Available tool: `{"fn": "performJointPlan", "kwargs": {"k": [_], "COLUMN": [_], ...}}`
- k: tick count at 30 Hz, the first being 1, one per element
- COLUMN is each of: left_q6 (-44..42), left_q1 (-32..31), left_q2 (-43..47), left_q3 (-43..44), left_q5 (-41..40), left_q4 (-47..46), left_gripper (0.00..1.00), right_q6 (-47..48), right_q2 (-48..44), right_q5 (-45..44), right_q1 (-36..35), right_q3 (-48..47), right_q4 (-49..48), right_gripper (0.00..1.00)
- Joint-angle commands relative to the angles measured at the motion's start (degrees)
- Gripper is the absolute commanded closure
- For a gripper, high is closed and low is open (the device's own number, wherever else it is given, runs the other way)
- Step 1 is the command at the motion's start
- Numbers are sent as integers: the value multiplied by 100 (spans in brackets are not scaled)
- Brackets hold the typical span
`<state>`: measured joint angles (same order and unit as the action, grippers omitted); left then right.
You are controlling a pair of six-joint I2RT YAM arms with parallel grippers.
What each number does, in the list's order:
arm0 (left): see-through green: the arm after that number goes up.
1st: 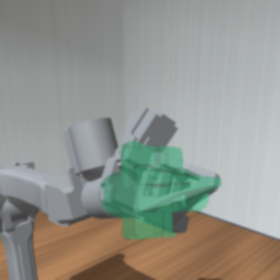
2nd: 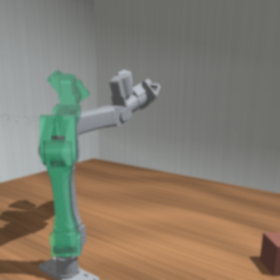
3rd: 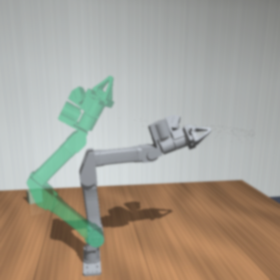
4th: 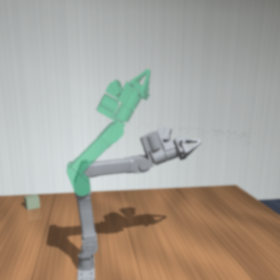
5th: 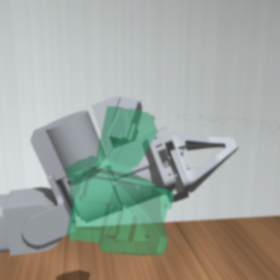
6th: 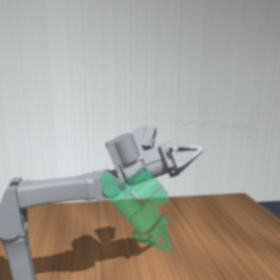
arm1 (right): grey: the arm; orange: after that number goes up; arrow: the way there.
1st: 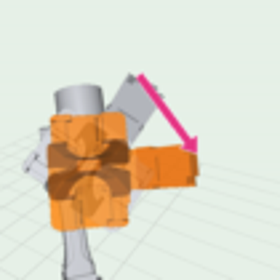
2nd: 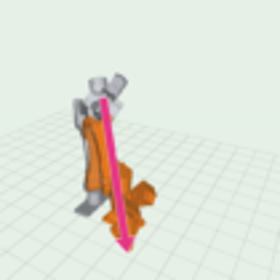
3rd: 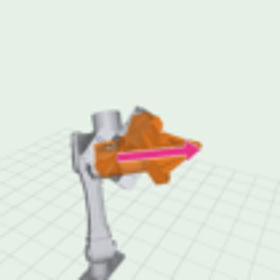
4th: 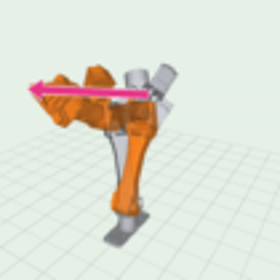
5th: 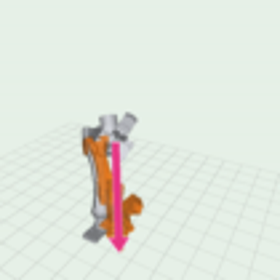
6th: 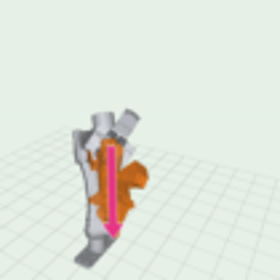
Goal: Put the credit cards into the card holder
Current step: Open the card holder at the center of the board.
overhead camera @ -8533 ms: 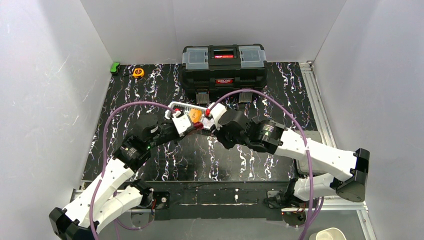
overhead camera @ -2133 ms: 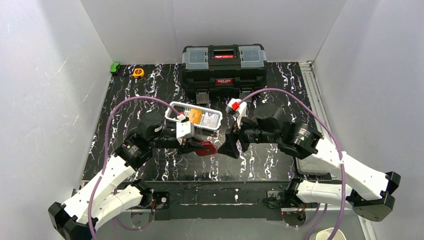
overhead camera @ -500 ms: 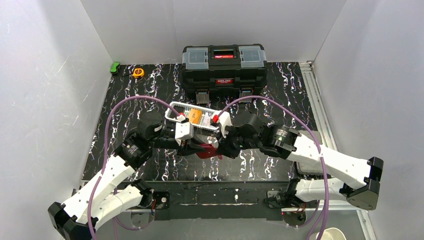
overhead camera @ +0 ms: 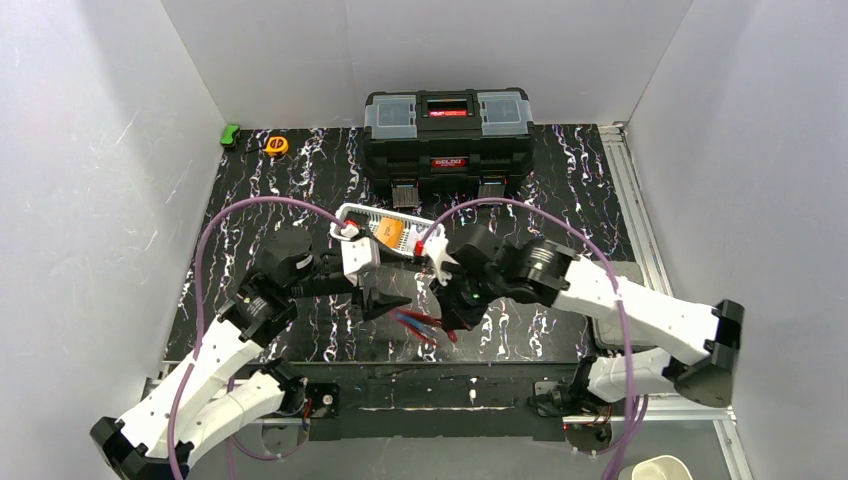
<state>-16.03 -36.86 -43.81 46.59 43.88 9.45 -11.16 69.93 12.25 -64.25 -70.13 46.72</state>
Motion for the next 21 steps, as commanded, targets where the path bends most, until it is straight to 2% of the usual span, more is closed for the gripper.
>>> {"fn": "performJointPlan", "kwargs": {"k": [1, 7, 11, 16, 21], "left_q6": [814, 999, 877, 409, -127], "left_q1": [21, 26, 40, 46, 39], "left_q2": [219, 380, 555, 737, 1078], "left_q3": [-39, -536, -799, -1046, -1272], "left_q5": [-678, -1470, -1364, -1144, -717], "left_q4": [-480, -382, -328, -129, 57], "left_gripper": [25, 27, 27, 28, 30], "right_q6": [-350, -727, -830, -766, -689], "right_q2": [699, 1129, 1668, 2145, 2625], "right_q5": [-373, -199, 88, 1181, 2955], "right_q1": [-9, 56, 207, 646, 1397], "right_q3": [-697, -686, -1040, -1267, -1203], "right_q4": [1102, 920, 1323, 1366, 969], "right_gripper": [99, 99, 99, 99, 99]}}
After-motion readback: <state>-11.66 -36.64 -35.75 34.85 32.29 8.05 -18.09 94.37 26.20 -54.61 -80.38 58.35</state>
